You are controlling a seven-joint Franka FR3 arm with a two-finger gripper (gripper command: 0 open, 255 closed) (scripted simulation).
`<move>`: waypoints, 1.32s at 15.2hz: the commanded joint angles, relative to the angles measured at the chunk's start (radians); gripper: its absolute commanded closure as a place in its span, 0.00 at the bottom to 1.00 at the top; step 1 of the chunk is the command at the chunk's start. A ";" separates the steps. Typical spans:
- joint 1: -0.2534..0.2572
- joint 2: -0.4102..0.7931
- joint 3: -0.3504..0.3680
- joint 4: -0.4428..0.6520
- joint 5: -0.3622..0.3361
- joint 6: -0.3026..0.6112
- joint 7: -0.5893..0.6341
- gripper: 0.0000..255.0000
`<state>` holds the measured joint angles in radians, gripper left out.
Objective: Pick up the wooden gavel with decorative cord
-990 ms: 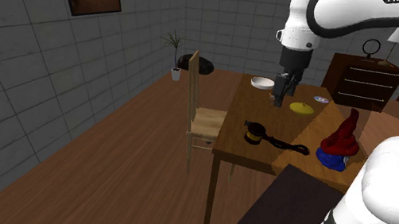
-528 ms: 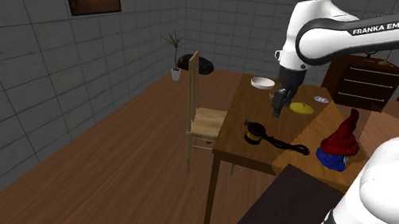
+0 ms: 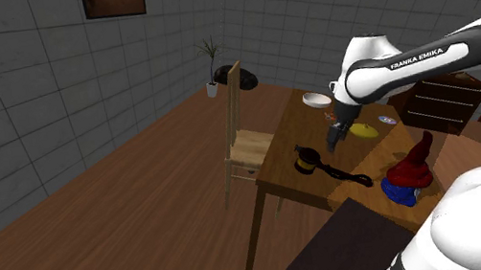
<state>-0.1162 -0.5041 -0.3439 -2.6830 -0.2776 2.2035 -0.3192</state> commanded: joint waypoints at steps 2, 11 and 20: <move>-0.008 0.109 -0.062 0.004 -0.009 0.118 -0.057 0.00; 0.024 0.513 -0.216 0.111 0.200 0.420 -0.345 0.00; -0.112 0.834 -0.097 0.257 0.551 0.559 -0.665 0.00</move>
<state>-0.2136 0.3092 -0.4565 -2.4278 0.2507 2.7455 -0.9645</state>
